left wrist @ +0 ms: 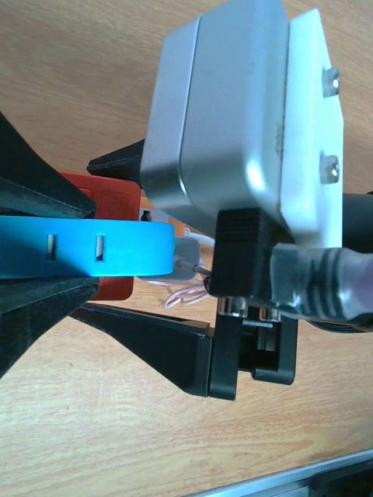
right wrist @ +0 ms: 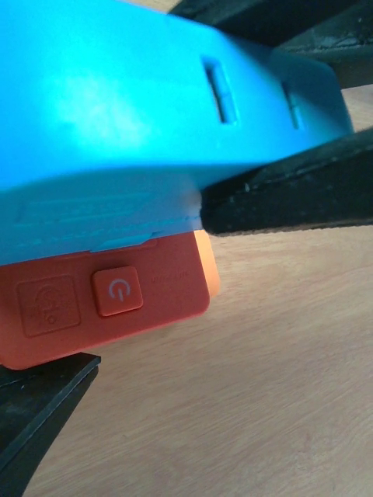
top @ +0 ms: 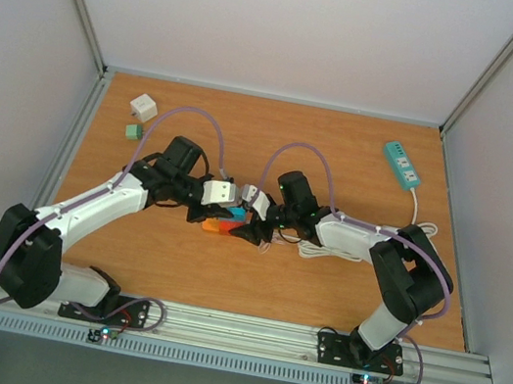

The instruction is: Pull the plug off the socket

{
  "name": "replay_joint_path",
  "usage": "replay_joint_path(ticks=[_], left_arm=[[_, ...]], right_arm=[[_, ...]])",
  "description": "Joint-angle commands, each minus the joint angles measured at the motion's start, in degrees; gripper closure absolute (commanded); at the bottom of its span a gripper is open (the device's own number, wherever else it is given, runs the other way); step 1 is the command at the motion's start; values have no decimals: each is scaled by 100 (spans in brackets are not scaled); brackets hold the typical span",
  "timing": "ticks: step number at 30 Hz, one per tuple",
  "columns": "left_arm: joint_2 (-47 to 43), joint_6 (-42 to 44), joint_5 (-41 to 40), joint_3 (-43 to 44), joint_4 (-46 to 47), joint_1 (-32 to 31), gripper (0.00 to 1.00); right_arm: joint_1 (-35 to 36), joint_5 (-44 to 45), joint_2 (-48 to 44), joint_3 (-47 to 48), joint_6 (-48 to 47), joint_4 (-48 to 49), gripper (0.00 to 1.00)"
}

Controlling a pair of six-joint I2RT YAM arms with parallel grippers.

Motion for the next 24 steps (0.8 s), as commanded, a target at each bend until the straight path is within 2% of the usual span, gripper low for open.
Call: replay_joint_path(ticks=[1, 16, 20, 24], left_arm=[[-62, -163, 601, 382, 188, -14, 92], [-10, -130, 782, 448, 152, 118, 94], [7, -11, 706, 455, 42, 125, 95], [6, 75, 663, 465, -73, 155, 96]], right_arm=[[16, 141, 142, -75, -146, 179, 29], [17, 79, 221, 16, -152, 7, 44], [5, 55, 230, 48, -88, -3, 41], [0, -26, 192, 183, 84, -73, 29]])
